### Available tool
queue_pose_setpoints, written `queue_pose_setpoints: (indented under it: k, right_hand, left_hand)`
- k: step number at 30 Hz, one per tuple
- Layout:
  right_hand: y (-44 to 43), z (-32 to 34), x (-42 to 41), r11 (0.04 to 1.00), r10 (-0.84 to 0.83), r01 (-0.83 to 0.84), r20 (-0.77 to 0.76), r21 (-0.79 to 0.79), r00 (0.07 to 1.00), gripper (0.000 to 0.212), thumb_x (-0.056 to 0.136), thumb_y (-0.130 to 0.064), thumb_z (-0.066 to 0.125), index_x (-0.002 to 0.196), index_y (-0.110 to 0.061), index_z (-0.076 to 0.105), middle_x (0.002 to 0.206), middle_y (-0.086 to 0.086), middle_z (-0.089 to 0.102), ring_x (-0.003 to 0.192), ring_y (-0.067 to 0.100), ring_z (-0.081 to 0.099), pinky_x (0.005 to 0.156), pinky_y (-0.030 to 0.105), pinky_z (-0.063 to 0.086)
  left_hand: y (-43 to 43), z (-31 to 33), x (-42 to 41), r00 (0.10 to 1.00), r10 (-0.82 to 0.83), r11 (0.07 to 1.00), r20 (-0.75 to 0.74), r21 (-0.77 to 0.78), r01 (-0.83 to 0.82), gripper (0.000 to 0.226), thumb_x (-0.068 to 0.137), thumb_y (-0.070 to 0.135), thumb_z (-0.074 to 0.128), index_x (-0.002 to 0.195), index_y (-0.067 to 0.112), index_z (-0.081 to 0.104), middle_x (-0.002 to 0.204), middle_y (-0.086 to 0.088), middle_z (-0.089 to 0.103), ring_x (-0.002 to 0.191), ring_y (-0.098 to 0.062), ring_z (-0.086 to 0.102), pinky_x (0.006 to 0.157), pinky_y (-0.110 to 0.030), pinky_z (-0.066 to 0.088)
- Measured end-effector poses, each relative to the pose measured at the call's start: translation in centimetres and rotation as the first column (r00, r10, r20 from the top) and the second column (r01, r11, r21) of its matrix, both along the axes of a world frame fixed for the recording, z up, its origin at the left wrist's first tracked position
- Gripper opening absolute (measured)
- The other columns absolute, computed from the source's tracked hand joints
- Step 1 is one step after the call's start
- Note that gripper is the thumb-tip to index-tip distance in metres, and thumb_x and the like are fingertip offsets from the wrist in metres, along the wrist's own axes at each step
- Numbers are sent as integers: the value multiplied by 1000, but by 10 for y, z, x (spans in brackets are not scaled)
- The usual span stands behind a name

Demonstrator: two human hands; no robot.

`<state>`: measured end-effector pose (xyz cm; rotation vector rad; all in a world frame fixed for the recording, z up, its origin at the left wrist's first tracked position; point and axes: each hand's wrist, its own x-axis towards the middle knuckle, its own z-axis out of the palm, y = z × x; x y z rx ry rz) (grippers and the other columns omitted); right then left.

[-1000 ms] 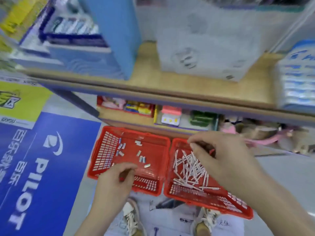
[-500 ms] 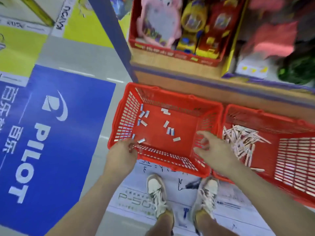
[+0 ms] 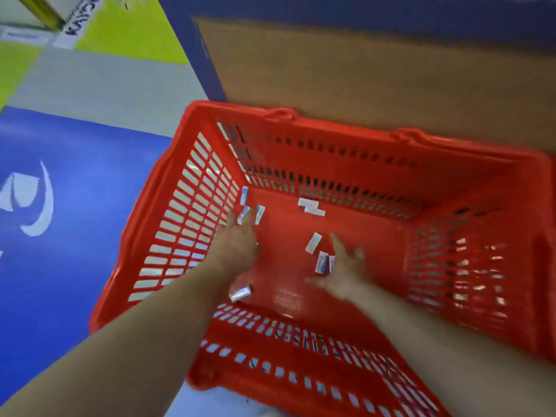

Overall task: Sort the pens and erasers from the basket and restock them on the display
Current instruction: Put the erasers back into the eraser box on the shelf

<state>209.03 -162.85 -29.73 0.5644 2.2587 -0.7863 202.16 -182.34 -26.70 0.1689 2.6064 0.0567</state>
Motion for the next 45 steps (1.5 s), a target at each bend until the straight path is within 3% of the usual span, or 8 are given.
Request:
queue_pose_setpoints:
  k: [15, 20, 23, 27, 31, 35, 39, 45]
  right_hand:
    - [-11, -22, -11, 887, 462, -420, -336, 194, 821, 55, 84, -35, 67, 134, -38, 45, 125, 1, 37, 113, 28, 45, 96, 34, 42]
    - [-2, -21, -15, 982, -10, -62, -384, -177, 923, 45, 71, -27, 81, 113, -27, 67, 100, 0, 61, 88, 17, 61, 82, 32, 49]
    - [-1, -6, -22, 692, -508, 392, -24, -606, 861, 12, 77, -18, 76, 86, -22, 70, 78, 1, 66, 60, 10, 55, 56, 28, 46]
    - [5, 13, -33, 200, -505, 680, 520, -706, 689, 12, 81, -15, 57, 91, -14, 62, 96, 8, 69, 65, 17, 55, 57, 26, 44]
    - [11, 21, -43, 20, -393, 635, 578, -772, 715, 34, 65, -6, 47, 95, -11, 59, 95, 12, 65, 81, 27, 63, 70, 35, 53]
    - [17, 33, -51, -82, -379, 578, 562, -812, 736, 32, 61, -5, 44, 89, -14, 58, 85, 11, 66, 79, 24, 66, 73, 38, 57]
    - [15, 45, -59, -33, -416, 559, 520, -829, 746, 19, 74, -12, 48, 89, -14, 59, 84, 10, 64, 69, 20, 64, 57, 28, 54]
    - [9, 57, -69, 83, -569, 487, 360, -869, 739, 17, 93, -7, 51, 97, -7, 67, 80, 11, 65, 62, 15, 63, 53, 23, 55]
  left_hand:
    - [25, -48, -24, 994, -106, 989, 1, 102, 106, 62, 87, 37, 60, 140, 37, 29, 126, -11, 44, 116, -34, 49, 104, -42, 37]
    - [29, -49, -25, 999, -9, 995, 36, 105, 5, 39, 85, 42, 61, 117, 35, 41, 116, -10, 47, 115, -35, 49, 99, -50, 39]
    - [31, -42, -24, 999, 34, 998, 19, 48, -35, 21, 89, 42, 54, 104, 36, 41, 113, -6, 48, 112, -30, 49, 97, -62, 32]
    - [34, -36, -25, 996, 69, 992, -49, 111, -63, 14, 90, 32, 49, 101, 35, 42, 101, -4, 50, 100, -26, 54, 95, -55, 35]
    - [44, -5, -32, 906, 135, 653, 400, 652, -385, 18, 94, 14, 54, 107, 25, 49, 72, -6, 51, 64, -23, 53, 55, -29, 42]
    - [46, 33, -29, 777, 34, 475, 628, 674, -565, 53, 91, 3, 55, 129, 38, 45, 92, -12, 56, 85, -24, 58, 67, -29, 54]
    - [49, 50, -23, 589, 118, 211, 799, 559, -802, 20, 87, 3, 53, 99, 18, 59, 96, -13, 62, 84, -24, 64, 76, -39, 57]
    - [63, 49, -18, 701, 375, 236, 607, 669, -705, 21, 88, 32, 64, 89, 13, 56, 59, -3, 52, 48, -14, 54, 47, -21, 46]
